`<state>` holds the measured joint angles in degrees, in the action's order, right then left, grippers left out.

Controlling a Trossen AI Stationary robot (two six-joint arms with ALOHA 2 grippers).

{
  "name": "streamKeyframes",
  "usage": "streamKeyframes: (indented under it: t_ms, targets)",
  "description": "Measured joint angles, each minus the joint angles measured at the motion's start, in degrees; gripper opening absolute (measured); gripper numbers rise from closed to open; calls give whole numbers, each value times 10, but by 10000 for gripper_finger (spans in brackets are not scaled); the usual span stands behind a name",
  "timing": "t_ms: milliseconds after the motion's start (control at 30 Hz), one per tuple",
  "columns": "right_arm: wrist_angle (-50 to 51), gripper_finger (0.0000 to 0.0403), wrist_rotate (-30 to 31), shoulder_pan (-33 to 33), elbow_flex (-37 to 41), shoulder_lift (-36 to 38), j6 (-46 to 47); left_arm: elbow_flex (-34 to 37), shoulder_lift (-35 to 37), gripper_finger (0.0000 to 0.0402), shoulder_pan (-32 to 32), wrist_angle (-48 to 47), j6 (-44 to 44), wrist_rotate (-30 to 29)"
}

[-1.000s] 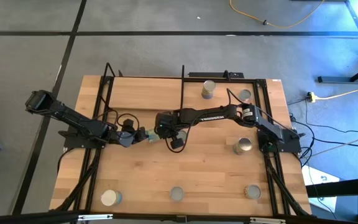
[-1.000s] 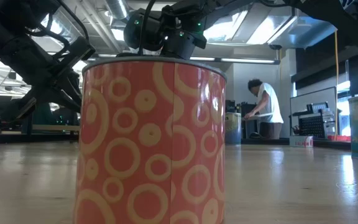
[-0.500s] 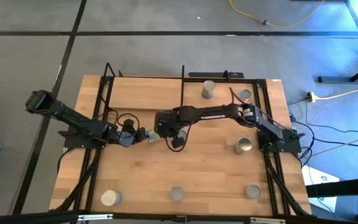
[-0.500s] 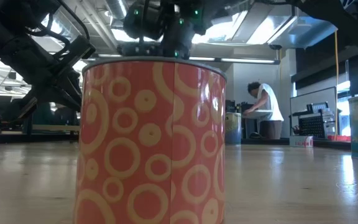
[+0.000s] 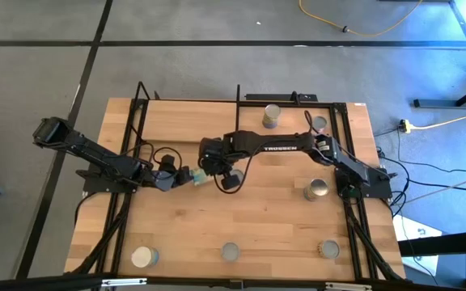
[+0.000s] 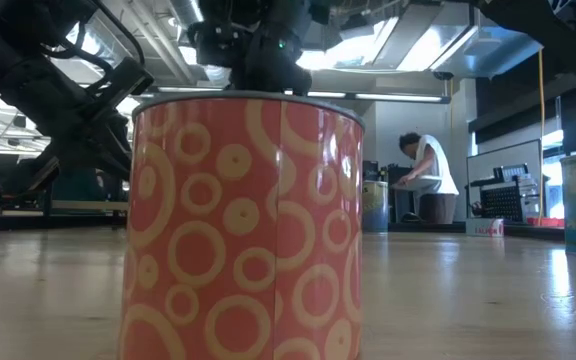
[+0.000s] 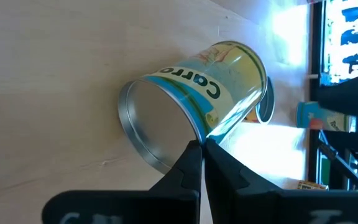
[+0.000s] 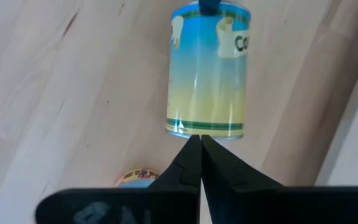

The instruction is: Pick and place cans onto a shelf

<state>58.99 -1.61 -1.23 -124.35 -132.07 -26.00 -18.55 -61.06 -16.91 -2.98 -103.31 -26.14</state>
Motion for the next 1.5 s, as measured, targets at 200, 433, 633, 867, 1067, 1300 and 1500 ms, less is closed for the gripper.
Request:
streamKeyframes:
  t_ms: [200, 433, 633, 867, 1067, 1300, 1500]
  targets:
    - [26, 10, 0, 0, -39, 0, 0, 0, 0, 1, 0, 0, 4, 12]
    - [47, 10, 0, 0, -99, 0, 0, 0, 17, 1, 0, -1, 29, 33]
    - [47, 10, 0, 0, -107, 14, 0, 1, 62, 1, 0, -8, 68, 41]
    - [57, 10, 0, 0, -107, 19, 0, 1, 115, 1, 0, -56, 100, 84]
    - [71, 10, 0, 0, -107, 20, 0, 1, 170, 1, -1, -115, 125, 129]
    - [69, 10, 0, 0, -107, 28, 2, 1, 249, 1, -1, -193, 140, 162]
    - [67, 10, 0, 0, -106, 46, 2, -58, 299, 1, -1, -365, 167, 224]
